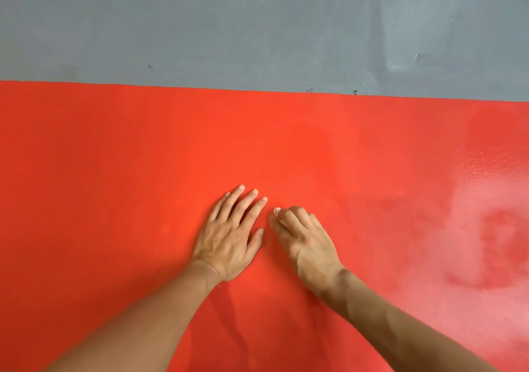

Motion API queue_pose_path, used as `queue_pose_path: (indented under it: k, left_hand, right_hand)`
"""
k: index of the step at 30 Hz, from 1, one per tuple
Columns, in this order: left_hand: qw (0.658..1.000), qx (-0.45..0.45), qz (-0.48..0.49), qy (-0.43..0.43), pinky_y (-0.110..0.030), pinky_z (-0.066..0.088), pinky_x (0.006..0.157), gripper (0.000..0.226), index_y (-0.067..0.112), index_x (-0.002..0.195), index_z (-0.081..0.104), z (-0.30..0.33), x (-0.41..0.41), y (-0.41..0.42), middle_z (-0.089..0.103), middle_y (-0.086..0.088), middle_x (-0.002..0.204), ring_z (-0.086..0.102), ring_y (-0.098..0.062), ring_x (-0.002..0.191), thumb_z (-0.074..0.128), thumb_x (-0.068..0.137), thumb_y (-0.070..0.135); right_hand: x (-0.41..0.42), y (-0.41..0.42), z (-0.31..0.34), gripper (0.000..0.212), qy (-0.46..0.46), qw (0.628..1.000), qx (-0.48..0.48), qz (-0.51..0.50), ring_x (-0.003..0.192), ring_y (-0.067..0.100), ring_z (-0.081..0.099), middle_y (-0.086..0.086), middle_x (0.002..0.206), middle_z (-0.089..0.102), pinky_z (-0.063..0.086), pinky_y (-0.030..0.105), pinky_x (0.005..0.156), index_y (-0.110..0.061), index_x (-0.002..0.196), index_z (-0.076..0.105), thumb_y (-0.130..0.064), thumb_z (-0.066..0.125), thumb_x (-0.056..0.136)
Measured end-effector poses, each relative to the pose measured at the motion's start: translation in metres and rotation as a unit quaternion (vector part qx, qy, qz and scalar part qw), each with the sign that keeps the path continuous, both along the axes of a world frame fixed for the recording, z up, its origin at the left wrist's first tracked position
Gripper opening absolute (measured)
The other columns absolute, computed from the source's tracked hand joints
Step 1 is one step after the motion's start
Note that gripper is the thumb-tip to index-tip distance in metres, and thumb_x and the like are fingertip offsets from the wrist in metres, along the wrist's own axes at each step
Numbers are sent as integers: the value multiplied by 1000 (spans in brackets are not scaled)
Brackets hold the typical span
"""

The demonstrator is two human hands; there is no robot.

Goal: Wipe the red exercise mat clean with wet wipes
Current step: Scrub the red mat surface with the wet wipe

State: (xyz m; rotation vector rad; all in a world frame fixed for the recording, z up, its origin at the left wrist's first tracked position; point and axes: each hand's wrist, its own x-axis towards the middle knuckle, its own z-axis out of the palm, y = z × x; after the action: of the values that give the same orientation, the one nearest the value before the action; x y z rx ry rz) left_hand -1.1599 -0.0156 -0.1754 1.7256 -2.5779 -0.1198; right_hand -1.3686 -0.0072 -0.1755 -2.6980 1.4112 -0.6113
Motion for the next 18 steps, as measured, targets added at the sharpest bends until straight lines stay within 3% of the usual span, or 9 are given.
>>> queue_pose_path:
  k: [3, 6, 8, 11, 16, 18]
  left_hand:
    - [1000, 1, -4, 9, -49, 22, 127, 62, 22, 160, 39, 0, 0, 0, 37, -2, 166, 20, -26, 159, 41, 103, 45]
    - [1000, 2, -5, 13, -50, 23, 127, 62, 22, 160, 40, 0, 0, 1, 38, -2, 166, 21, -27, 159, 41, 103, 46]
    - [1000, 2, -3, 14, -49, 23, 127, 63, 23, 160, 40, 0, 0, 1, 39, -2, 165, 21, -26, 159, 41, 102, 46]
    - [1000, -6, -4, 20, -49, 24, 126, 62, 23, 159, 41, 0, -1, 0, 40, -1, 164, 22, -26, 158, 42, 101, 45]
    - [999, -21, -11, 24, -50, 27, 125, 60, 21, 157, 45, -2, 0, 0, 44, -4, 161, 29, -29, 156, 41, 102, 44]
    - [999, -29, -13, 24, -51, 34, 120, 59, 19, 152, 52, 0, -1, -1, 51, -5, 155, 37, -31, 150, 45, 99, 44]
  right_hand:
    - [-31, -36, -1, 36, -14, 995, 17, -94, 97, 32, 56, 6, 101, 63, 47, 42, 77, -8, 120, 71, -19, 47, 95]
    - [-47, -59, -2, 20, -72, 954, 32, -291, 96, 31, 53, 3, 90, 62, 39, 38, 78, -12, 107, 76, -15, 59, 97]
    - [-27, -52, -2, 14, -99, 932, 42, -345, 94, 30, 51, 4, 87, 60, 45, 39, 78, -8, 107, 75, -10, 63, 99]
    - [8, -17, 5, 18, -89, 935, 57, -337, 88, 27, 52, 2, 87, 59, 49, 39, 73, -10, 111, 73, -8, 63, 97]
    - [10, 17, 20, 27, -17, 985, 33, -171, 82, 26, 58, 0, 87, 61, 50, 38, 62, -11, 105, 72, -21, 48, 101]
    - [-15, -6, 18, 26, -3, 978, 25, -207, 84, 29, 60, 3, 86, 62, 50, 38, 59, -13, 100, 75, -23, 51, 104]
